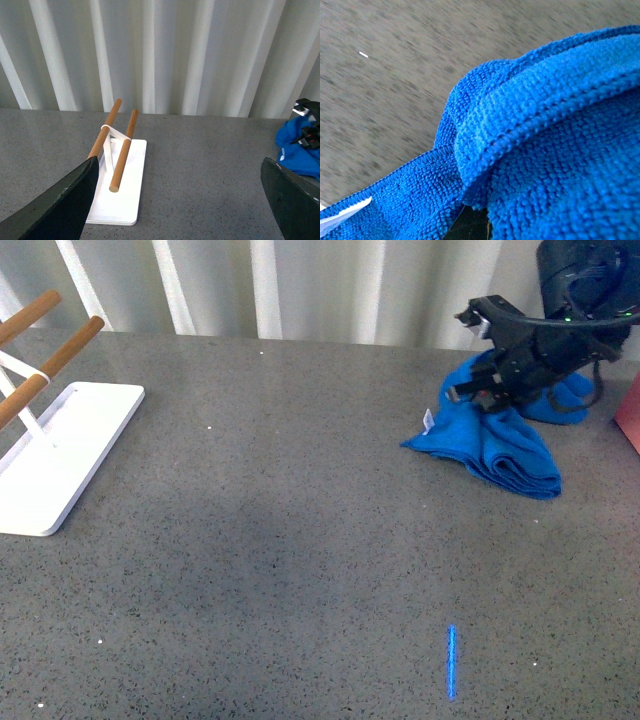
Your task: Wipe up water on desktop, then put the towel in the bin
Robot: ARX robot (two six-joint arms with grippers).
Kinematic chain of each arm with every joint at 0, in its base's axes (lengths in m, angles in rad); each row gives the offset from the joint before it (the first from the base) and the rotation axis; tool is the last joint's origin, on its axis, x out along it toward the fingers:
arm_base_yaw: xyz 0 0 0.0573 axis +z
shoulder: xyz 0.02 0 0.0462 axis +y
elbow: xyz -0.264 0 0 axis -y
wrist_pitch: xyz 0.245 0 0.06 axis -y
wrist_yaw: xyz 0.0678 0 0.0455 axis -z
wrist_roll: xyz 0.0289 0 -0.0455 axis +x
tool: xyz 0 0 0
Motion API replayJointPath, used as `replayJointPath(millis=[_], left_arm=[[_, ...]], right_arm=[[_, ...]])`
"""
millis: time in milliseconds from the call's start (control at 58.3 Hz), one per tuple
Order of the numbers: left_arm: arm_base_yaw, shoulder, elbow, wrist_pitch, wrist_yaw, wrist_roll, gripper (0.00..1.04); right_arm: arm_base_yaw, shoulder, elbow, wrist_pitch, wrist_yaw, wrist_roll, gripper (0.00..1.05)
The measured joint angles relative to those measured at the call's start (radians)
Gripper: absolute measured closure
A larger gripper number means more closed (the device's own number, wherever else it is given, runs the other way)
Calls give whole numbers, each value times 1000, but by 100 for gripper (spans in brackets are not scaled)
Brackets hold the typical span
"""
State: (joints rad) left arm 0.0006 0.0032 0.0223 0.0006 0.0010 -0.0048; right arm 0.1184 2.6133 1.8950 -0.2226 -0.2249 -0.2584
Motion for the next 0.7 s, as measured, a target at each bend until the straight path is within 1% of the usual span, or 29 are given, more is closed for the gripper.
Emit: replayJointPath(millis=[103, 171, 223, 292, 412, 514, 549, 652, 703], left_arm=[[0, 0, 0, 0, 0, 0, 7], [0, 0, 0, 0, 0, 0, 7], [0, 0, 0, 0, 0, 0, 7], [0, 0, 0, 0, 0, 0, 7], [0, 0, 0, 0, 0, 0, 7], [0, 0, 0, 0, 0, 0, 7], [0, 0, 0, 0, 0, 0, 7], [0, 0, 0, 0, 0, 0, 7], [0, 0, 0, 0, 0, 0, 7]], right_arm=[[51, -6, -25, 31, -55, 26, 100], [93, -29, -82, 69, -97, 45, 100], [133, -67, -165, 108, -140, 58, 100], [164, -116, -262, 144, -172, 58, 100], [191, -208, -440, 196, -205, 45, 100], [176, -306, -610, 234, -224, 12, 100], [156, -349, -680, 244, -224, -7, 100], [104, -434, -800, 254, -233, -48, 100], [61, -494, -875, 253, -234, -84, 100]])
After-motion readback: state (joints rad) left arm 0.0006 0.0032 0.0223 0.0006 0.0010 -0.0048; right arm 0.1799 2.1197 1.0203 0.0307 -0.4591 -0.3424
